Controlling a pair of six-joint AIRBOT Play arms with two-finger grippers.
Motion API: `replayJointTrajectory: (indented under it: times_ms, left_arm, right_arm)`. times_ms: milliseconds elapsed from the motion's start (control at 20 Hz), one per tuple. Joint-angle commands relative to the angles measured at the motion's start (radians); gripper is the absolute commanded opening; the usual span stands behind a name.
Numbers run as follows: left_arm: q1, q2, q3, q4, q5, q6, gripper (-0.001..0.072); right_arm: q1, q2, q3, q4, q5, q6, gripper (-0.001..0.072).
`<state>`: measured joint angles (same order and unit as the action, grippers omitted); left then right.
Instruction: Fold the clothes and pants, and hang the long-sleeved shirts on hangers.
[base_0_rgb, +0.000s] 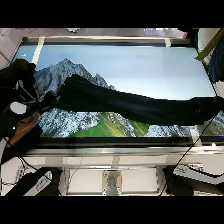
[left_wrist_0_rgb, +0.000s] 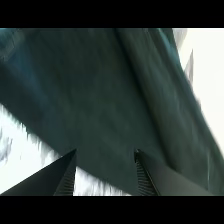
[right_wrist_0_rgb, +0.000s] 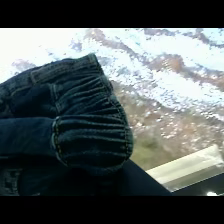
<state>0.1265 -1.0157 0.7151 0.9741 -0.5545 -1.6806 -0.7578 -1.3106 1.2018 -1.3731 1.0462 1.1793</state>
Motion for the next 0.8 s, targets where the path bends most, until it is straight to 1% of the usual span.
replayJointTrajectory:
  times_ms: [0,50,100,150,250,300,350,400,450,500,550,650,700,750]
  left_arm:
    - [-0.075,-0.170,0.089,-0.007,0.198,0.074,0.0389]
    - [-0.095,-0.259,0.177,-0.002,0.154,0.102,0.0397]
    - [-0.095,-0.359,0.288,-0.003,0.092,0.100,0.0481]
    - [-0.095,-0.447,0.406,-0.003,0.021,0.087,0.0522]
    - [-0.086,-0.608,0.666,0.008,-0.147,0.087,0.0522]
    - [-0.080,-0.678,0.795,0.072,-0.249,0.073,0.0522]
    - [-0.075,-0.733,0.909,0.184,-0.352,0.019,0.0522]
    - [-0.075,-0.783,1.017,0.327,-0.460,-0.039,0.0522]
    - [-0.077,-0.829,1.119,0.469,-0.568,-0.071,0.0523]
    - [-0.077,-0.866,1.198,0.549,-0.628,-0.071,0.0525]
    - [-0.077,-0.902,1.268,0.568,-0.660,-0.071,0.0559]
    - [-0.081,-0.963,1.349,0.567,-0.679,-0.064,0.0585]
    - [-0.084,-0.986,1.352,0.566,-0.665,-0.027,0.0617]
    - [-0.089,-1.009,1.352,0.566,-0.642,0.008,0.0617]
  right_arm:
    - [-0.001,-0.014,0.002,0.108,0.054,0.004,0.0055]
    - [0.000,-0.014,0.002,0.153,0.074,-0.010,0.0056]
    - [0.003,-0.013,0.002,0.184,0.097,-0.031,0.0056]
    - [0.008,-0.013,0.002,0.192,0.126,-0.048,0.0056]
    - [0.024,-0.013,0.002,0.190,0.185,-0.084,0.0056]
    - [0.030,-0.013,0.002,0.192,0.205,-0.101,0.0056]
    - [0.034,-0.013,0.002,0.191,0.217,-0.103,0.0056]
    - [0.037,-0.013,0.002,0.190,0.220,-0.103,0.0056]
    - [0.043,-0.013,0.002,0.193,0.220,-0.102,0.0056]
    - [0.050,-0.013,0.002,0.195,0.217,-0.102,0.0056]
    - [0.057,-0.013,0.002,0.196,0.217,-0.102,0.0056]
    - [0.077,-0.013,0.002,0.198,0.211,-0.102,0.0056]
    - [0.090,-0.013,0.002,0.198,0.209,-0.102,0.0056]
    - [0.102,-0.013,0.002,0.198,0.209,-0.103,0.0056]
